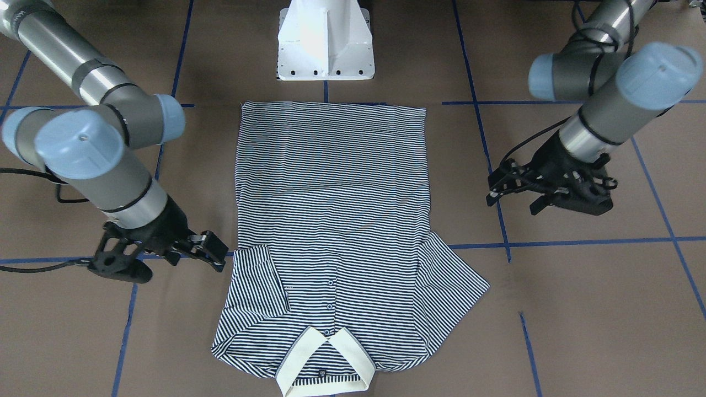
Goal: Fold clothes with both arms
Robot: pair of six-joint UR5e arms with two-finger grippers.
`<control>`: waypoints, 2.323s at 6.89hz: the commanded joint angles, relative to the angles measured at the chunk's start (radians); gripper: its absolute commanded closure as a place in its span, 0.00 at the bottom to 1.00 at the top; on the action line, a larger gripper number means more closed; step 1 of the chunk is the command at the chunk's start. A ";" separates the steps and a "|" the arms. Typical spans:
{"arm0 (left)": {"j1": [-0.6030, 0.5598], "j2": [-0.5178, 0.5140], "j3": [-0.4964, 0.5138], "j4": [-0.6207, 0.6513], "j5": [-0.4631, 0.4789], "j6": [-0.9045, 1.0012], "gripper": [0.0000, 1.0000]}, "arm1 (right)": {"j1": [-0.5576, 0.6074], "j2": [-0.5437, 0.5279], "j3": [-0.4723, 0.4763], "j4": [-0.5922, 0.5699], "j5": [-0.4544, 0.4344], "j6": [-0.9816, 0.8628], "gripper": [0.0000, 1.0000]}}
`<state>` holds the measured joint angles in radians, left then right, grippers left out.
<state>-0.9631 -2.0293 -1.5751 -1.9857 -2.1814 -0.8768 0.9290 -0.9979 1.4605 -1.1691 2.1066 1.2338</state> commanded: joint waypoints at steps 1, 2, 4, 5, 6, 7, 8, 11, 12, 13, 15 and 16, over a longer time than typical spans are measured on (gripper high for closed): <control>0.027 -0.110 0.291 -0.200 0.142 -0.018 0.05 | 0.037 -0.108 0.079 0.002 0.036 -0.048 0.00; 0.038 -0.149 0.388 -0.269 0.210 -0.019 0.10 | 0.037 -0.107 0.078 0.002 0.033 -0.051 0.00; 0.064 -0.161 0.440 -0.275 0.244 -0.019 0.26 | 0.037 -0.103 0.075 0.000 0.026 -0.086 0.00; 0.092 -0.163 0.443 -0.271 0.277 -0.019 0.34 | 0.037 -0.103 0.075 0.000 0.026 -0.088 0.00; 0.093 -0.161 0.444 -0.274 0.278 -0.018 0.38 | 0.037 -0.102 0.075 0.000 0.024 -0.088 0.00; 0.095 -0.164 0.452 -0.271 0.278 -0.018 0.43 | 0.037 -0.099 0.075 0.000 0.024 -0.088 0.00; 0.095 -0.170 0.458 -0.274 0.278 -0.018 0.51 | 0.037 -0.099 0.075 0.000 0.024 -0.088 0.00; 0.102 -0.186 0.478 -0.271 0.278 -0.016 0.73 | 0.037 -0.099 0.072 0.000 0.021 -0.088 0.00; 0.104 -0.187 0.486 -0.271 0.278 -0.016 0.73 | 0.037 -0.099 0.072 0.000 0.021 -0.088 0.00; 0.107 -0.190 0.487 -0.271 0.278 -0.016 0.73 | 0.037 -0.099 0.070 0.000 0.021 -0.086 0.00; 0.107 -0.193 0.486 -0.271 0.276 -0.018 1.00 | 0.037 -0.099 0.069 0.000 0.021 -0.086 0.00; 0.107 -0.204 0.480 -0.269 0.275 -0.018 1.00 | 0.037 -0.099 0.069 0.000 0.021 -0.086 0.00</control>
<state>-0.8560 -2.2243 -1.0900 -2.2560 -1.9052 -0.8942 0.9664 -1.0968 1.5300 -1.1689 2.1276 1.1473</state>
